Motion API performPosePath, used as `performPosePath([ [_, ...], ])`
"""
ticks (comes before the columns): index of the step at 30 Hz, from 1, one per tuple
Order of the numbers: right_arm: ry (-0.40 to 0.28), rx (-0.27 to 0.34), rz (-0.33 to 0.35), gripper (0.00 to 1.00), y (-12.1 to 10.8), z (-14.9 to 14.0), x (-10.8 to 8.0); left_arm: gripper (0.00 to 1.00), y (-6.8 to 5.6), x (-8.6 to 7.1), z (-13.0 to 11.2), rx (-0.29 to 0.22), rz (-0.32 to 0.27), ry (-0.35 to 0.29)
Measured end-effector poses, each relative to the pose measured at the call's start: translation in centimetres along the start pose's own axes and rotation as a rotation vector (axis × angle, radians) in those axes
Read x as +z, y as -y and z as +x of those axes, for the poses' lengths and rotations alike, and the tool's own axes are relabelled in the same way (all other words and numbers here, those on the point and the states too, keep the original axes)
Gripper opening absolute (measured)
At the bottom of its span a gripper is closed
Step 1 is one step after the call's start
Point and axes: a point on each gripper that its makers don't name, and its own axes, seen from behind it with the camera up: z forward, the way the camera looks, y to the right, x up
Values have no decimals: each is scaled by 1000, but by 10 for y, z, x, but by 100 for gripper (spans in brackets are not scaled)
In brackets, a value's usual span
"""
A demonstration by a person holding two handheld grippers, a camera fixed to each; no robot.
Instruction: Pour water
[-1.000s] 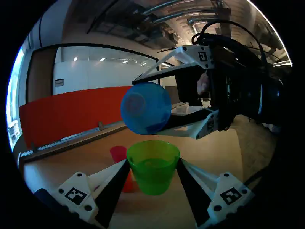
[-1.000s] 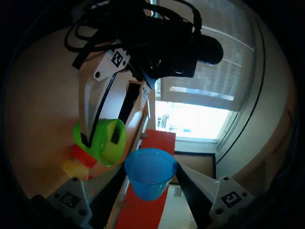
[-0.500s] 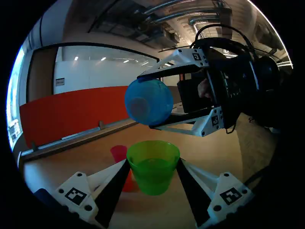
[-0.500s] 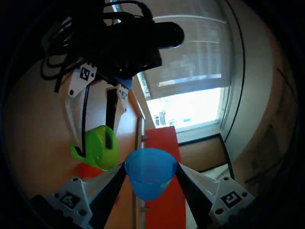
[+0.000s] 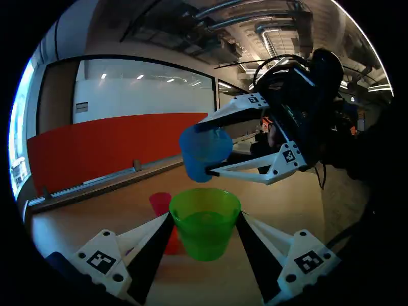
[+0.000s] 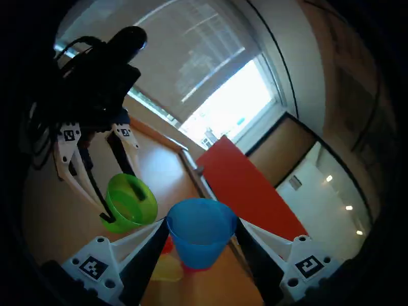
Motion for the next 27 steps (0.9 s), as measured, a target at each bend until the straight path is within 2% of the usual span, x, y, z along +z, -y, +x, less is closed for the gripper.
performPosePath([
  [8, 31, 370, 61, 92, 12, -16, -3, 85, 2, 0, -2, -2, 5, 7],
  [14, 51, 572, 110, 93, 20, -22, -5, 85, 3, 0, -4, -10, 3, 10],
  [17, 47, 636, 132, 92, 21, -22, -6, 85, 4, 0, -5, -9, 7, 12],
  [20, 48, 660, 136, 93, 21, -23, -8, 85, 5, 0, -8, -13, 9, 17],
  [27, 85, 627, 146, 92, 32, -37, -9, 85, 7, 0, -15, -20, 8, 40],
])
